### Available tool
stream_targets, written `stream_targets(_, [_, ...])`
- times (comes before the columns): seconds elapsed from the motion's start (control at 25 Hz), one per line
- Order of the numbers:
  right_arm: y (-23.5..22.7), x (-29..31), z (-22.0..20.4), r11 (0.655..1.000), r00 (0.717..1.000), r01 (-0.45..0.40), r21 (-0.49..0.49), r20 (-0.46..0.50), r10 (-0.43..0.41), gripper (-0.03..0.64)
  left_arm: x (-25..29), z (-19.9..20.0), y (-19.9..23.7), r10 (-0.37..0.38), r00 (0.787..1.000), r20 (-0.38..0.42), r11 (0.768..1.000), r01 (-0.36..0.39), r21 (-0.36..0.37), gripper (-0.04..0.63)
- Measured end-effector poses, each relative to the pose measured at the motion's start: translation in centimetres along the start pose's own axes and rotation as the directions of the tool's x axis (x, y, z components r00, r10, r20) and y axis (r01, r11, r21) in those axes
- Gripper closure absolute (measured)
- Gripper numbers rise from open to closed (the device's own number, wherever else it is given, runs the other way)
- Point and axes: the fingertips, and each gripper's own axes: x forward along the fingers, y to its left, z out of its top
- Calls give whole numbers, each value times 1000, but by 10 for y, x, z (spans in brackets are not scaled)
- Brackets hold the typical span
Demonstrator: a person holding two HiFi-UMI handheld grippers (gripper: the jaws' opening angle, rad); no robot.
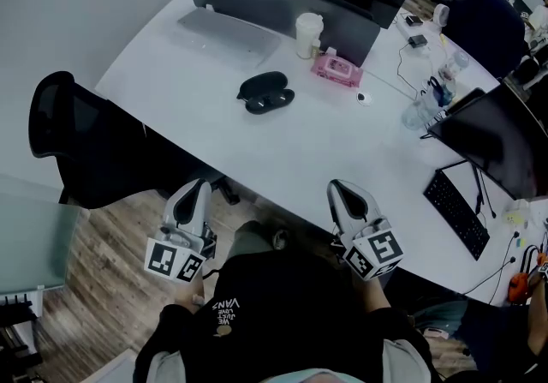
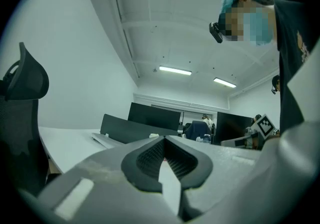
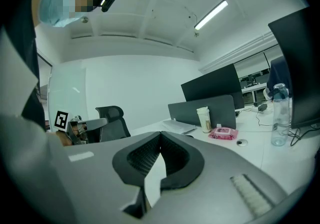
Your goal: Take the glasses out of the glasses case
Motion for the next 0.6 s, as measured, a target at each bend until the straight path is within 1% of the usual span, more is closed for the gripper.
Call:
stream_targets(0.2, [-9, 1, -4, 1000, 1000, -4, 21, -4, 4, 617, 12, -4, -4, -5, 1000, -20, 1000, 5, 8, 594])
stream_targets(0.32, [-14, 3, -4, 1000, 1000, 2, 26, -7, -2, 617, 22, -5, -4, -18, 999, -38, 999, 19, 25, 594])
stream_targets(0.6, [-25, 16, 6, 999, 999, 39, 28, 13, -39, 617, 50, -2, 7, -58, 997, -47, 997, 60, 42, 594])
